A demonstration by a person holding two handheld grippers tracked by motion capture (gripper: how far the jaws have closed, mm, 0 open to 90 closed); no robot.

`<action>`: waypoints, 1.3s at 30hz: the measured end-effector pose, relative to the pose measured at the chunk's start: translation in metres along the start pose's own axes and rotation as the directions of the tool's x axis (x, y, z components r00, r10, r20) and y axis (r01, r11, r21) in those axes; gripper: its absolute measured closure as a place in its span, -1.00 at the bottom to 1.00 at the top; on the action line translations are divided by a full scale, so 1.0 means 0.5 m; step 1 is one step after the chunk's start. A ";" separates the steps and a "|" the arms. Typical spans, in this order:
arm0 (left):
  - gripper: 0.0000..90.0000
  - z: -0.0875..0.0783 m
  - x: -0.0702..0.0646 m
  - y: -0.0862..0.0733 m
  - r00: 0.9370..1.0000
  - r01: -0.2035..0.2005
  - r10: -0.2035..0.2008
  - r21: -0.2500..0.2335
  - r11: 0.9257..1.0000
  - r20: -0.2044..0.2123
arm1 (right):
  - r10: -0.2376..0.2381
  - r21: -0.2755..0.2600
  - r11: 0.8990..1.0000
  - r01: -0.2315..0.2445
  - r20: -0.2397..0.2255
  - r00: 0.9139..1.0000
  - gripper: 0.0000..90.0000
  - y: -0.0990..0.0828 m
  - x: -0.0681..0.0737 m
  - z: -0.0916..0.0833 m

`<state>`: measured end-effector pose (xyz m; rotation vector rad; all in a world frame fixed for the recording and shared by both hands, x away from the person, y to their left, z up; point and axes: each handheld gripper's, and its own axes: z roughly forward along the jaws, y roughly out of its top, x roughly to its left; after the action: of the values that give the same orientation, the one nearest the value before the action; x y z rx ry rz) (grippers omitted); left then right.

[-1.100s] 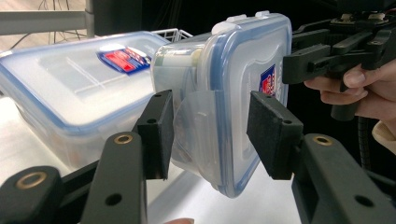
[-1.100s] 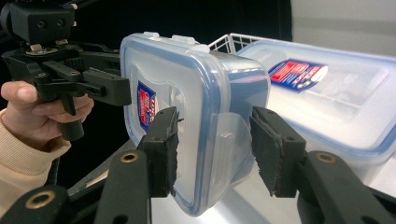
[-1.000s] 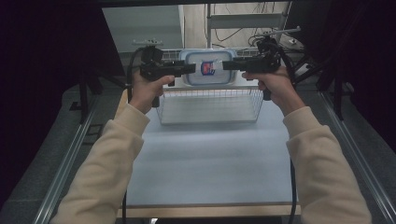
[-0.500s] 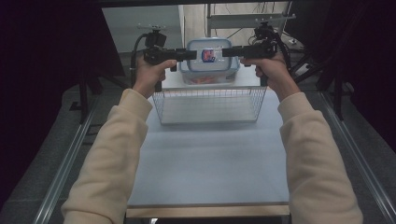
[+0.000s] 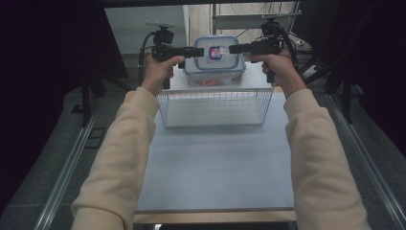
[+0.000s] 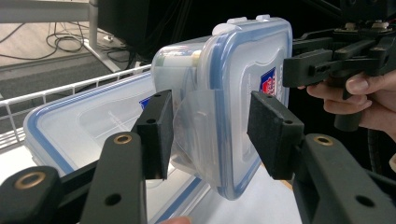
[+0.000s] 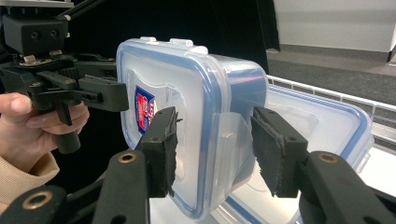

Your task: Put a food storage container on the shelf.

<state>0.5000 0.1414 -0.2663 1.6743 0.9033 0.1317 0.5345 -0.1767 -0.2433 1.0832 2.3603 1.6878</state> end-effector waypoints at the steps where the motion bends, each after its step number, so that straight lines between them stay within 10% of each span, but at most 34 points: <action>1: 0.16 0.001 0.002 0.000 1.000 0.003 -0.003 0.002 1.000 0.001 | 0.006 0.001 1.000 -0.006 0.000 1.000 0.14 0.000 -0.002 0.002; 12: 0.07 0.024 0.022 0.008 0.994 0.110 -0.110 -0.008 0.994 -0.020 | 0.072 -0.016 0.997 -0.072 0.031 0.997 0.06 0.001 -0.020 0.025; 20: -0.16 0.043 0.055 0.006 0.974 0.220 -0.221 -0.021 0.975 -0.041 | 0.130 -0.024 0.991 -0.129 0.062 0.990 -0.10 -0.003 -0.033 0.048; 32: -0.44 0.024 0.040 -0.005 0.984 0.173 -0.174 -0.033 0.984 -0.046 | 0.094 -0.100 0.992 -0.083 0.113 0.989 -0.18 -0.013 -0.016 0.027; 39: -0.50 -0.013 0.021 -0.024 0.991 0.131 -0.131 -0.045 0.990 -0.016 | 0.033 -0.119 0.993 -0.020 0.111 0.993 0.44 -0.049 0.014 -0.016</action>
<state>0.4980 0.1534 -0.2785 1.5710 1.0149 0.0772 0.5135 -0.1833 -0.2585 1.1614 2.1597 1.7016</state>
